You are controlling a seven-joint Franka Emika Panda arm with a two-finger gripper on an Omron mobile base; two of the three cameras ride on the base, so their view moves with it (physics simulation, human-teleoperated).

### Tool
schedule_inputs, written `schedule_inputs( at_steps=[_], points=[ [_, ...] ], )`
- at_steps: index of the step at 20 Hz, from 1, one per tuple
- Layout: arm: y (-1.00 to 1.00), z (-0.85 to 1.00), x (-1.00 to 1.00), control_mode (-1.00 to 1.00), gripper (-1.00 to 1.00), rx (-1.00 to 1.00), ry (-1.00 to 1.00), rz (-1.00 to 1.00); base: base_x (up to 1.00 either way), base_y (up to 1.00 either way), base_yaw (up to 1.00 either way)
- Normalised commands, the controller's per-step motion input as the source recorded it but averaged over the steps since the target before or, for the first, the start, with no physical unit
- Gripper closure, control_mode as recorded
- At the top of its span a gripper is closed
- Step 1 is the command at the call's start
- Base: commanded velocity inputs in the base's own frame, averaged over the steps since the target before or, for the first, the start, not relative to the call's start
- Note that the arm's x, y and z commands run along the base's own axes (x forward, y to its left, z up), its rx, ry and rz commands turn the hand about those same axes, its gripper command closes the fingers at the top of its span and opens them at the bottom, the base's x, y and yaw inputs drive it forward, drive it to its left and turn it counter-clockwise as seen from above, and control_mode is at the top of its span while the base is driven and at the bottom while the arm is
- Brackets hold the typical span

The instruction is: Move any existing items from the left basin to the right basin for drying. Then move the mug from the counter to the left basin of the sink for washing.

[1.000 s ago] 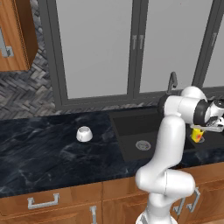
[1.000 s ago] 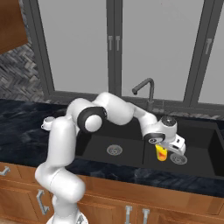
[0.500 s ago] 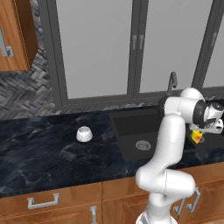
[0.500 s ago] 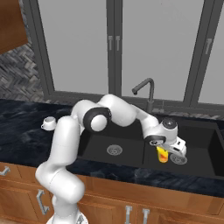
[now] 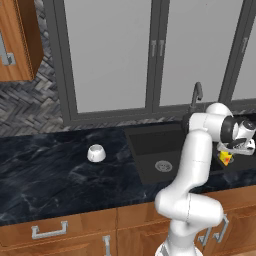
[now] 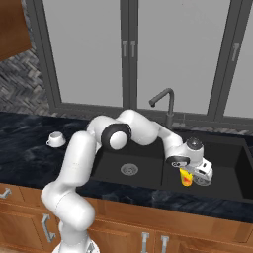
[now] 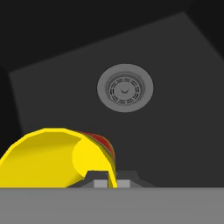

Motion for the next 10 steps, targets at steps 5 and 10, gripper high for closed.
schedule_inputs(
  at_steps=[5, 10],
  points=[
    [-0.12, -0.23, 0.08, -1.00, 1.00, 0.00, -0.01, 0.00, 0.00, 0.00, 0.00],
    [-0.10, -0.22, 0.13, -1.00, 1.00, 0.00, 0.00, 0.00, 0.00, 0.00, 0.00]
  ],
)
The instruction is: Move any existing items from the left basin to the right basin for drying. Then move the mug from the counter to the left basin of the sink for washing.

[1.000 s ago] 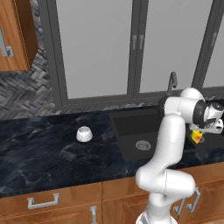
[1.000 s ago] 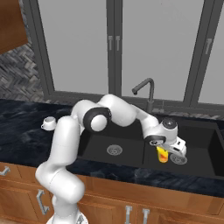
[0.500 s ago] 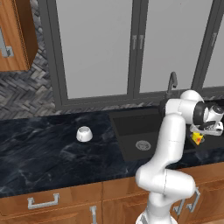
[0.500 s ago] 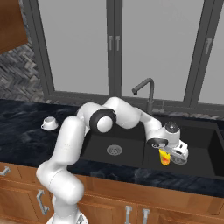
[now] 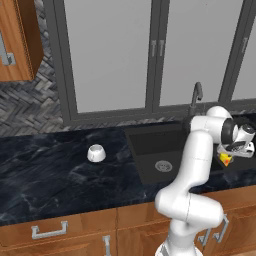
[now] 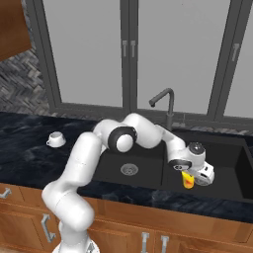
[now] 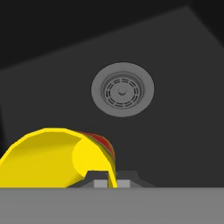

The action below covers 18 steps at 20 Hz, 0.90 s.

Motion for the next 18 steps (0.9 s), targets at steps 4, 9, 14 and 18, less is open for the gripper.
schedule_inputs(
  at_steps=[4, 9, 14, 18],
  points=[
    [-0.05, -0.24, 0.16, -1.00, 1.00, 0.00, 0.00, 0.00, 0.00, 0.00, 0.00],
    [-0.03, -0.21, 0.18, -1.00, 1.00, 0.00, 0.00, 0.00, 0.00, 0.00, 0.00],
    [-0.01, -0.16, 0.10, -1.00, 1.00, 0.00, 0.00, 0.00, 0.00, 0.00, 0.00],
    [-0.02, -0.10, 0.08, -1.00, 1.00, 0.02, 0.00, 0.00, 0.00, 0.00, 0.00]
  ],
)
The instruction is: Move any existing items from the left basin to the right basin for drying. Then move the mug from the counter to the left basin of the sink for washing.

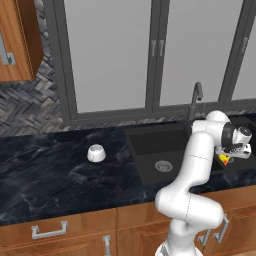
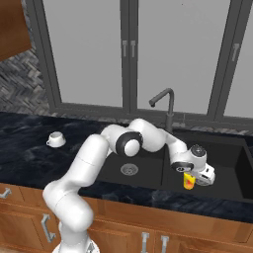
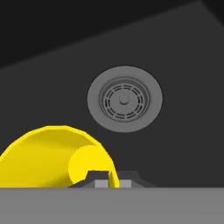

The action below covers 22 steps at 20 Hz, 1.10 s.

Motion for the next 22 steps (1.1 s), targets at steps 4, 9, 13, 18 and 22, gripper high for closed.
schedule_inputs(
  at_steps=[4, 9, 13, 18, 22],
  points=[
    [-0.01, -0.10, 0.05, -1.00, -1.00, 0.01, 0.00, 0.00, 0.00, 0.00, 0.00],
    [0.00, 0.00, 0.01, -1.00, -1.00, 0.00, 0.00, 0.00, 0.00, 0.00, 0.00],
    [0.00, 0.09, 0.00, -1.00, -1.00, 0.00, 0.00, 0.00, 0.00, 0.00, 0.00],
    [0.00, 0.33, 0.00, -1.00, -1.00, 0.00, 0.02, 0.00, 0.00, 0.00, 0.00],
    [0.10, 0.40, 0.00, -1.00, -1.00, -0.02, 0.01, 0.00, 0.00, 0.00, 0.00]
  ],
)
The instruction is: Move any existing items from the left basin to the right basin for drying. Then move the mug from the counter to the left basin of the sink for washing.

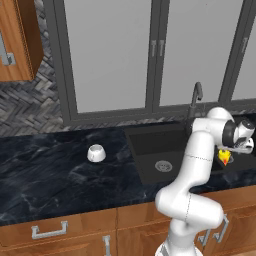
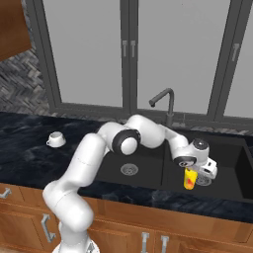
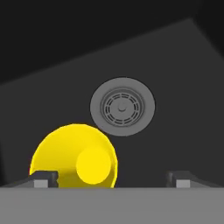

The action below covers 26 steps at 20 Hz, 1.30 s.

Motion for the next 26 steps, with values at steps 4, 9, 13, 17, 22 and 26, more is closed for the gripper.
schedule_inputs(
  at_steps=[4, 9, 13, 17, 22, 26],
  points=[
    [0.16, 0.37, 0.00, -1.00, -1.00, -0.02, 0.01, 0.00, 0.00, 0.00, 0.00],
    [0.38, 0.35, 0.00, -1.00, -1.00, -0.01, 0.03, 0.00, 0.00, 0.00, 0.00],
    [0.42, 0.43, 0.00, -1.00, -1.00, 0.00, 0.04, 0.00, 0.00, 0.00, 0.00],
    [0.42, 0.45, 0.00, -1.00, -1.00, 0.00, 0.03, 0.00, 0.00, 0.00, 0.00],
    [0.48, 0.42, 0.00, -1.00, -1.00, 0.00, 0.03, 0.00, 0.00, 0.00, 0.00],
    [0.54, 0.33, 0.00, -1.00, -1.00, 0.00, 0.04, 0.00, 0.00, 0.00, 0.00]
  ],
)
